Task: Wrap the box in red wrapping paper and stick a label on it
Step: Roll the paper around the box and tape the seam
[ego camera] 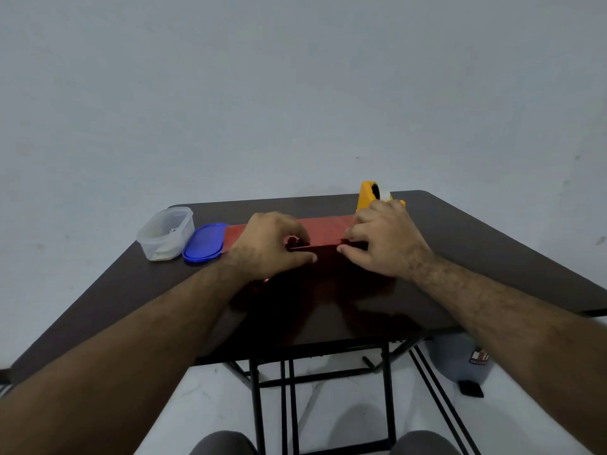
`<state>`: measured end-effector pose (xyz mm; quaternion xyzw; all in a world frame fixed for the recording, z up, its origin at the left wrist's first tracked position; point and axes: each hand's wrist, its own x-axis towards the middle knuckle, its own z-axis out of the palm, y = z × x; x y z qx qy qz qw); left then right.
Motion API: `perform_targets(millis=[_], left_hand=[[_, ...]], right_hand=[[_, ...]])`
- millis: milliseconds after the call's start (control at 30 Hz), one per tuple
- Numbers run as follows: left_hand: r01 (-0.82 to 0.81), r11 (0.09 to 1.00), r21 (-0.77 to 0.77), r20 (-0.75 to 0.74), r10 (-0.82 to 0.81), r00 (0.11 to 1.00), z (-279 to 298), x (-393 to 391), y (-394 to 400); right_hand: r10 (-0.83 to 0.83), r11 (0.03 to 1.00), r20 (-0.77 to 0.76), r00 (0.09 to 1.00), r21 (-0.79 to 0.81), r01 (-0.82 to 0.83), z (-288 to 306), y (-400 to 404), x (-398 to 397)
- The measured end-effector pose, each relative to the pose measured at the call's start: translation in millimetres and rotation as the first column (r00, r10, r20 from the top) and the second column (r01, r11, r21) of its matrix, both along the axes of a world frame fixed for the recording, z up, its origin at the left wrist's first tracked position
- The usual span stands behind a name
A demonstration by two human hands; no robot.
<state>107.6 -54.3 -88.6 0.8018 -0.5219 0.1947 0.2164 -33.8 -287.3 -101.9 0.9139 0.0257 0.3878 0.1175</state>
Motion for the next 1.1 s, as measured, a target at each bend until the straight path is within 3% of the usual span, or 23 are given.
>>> perform_targets(millis=[100,200,300,400,467,600,700,900,1100], left_hand=[[-0.014,0.985,-0.174,-0.285,-0.037,0.958,14,0,-2],[-0.046,0.958,-0.282,-0.370,-0.065,0.927,39,2,-27],[-0.042,0.988,-0.147,-0.348,-0.012,0.937,60,5,-68],[-0.019,0.998,0.052,-0.277,0.033,0.960,66,7,-123],[-0.019,0.989,0.148,-0.241,0.055,0.969,64,4,-157],[-0.116,0.963,0.244,-0.243,0.177,0.954,53,4,-206],[-0.143,0.946,0.292,-0.311,0.235,0.921,46,8,-233],[-0.227,0.956,0.188,-0.401,0.285,0.870,29,16,-255],[-0.264,0.939,0.219,-0.338,0.327,0.883,25,13,-263]], right_hand=[[-0.012,0.980,0.063,0.998,0.197,0.000,12,-20,4],[-0.235,0.836,0.054,0.970,0.521,0.173,29,-57,15],[-0.357,0.608,-0.100,0.929,0.730,0.312,52,-93,28],[-0.307,0.321,-0.362,0.880,0.831,0.454,70,-117,47],[-0.234,0.194,-0.475,0.848,0.832,0.519,73,-122,55],[-0.205,0.135,-0.600,0.774,0.765,0.629,75,-127,66],[-0.119,0.026,-0.689,0.715,0.717,0.696,79,-129,69],[-0.069,-0.111,-0.689,0.721,0.724,0.681,78,-130,70],[-0.027,-0.184,-0.601,0.799,0.788,0.587,89,-119,58]])
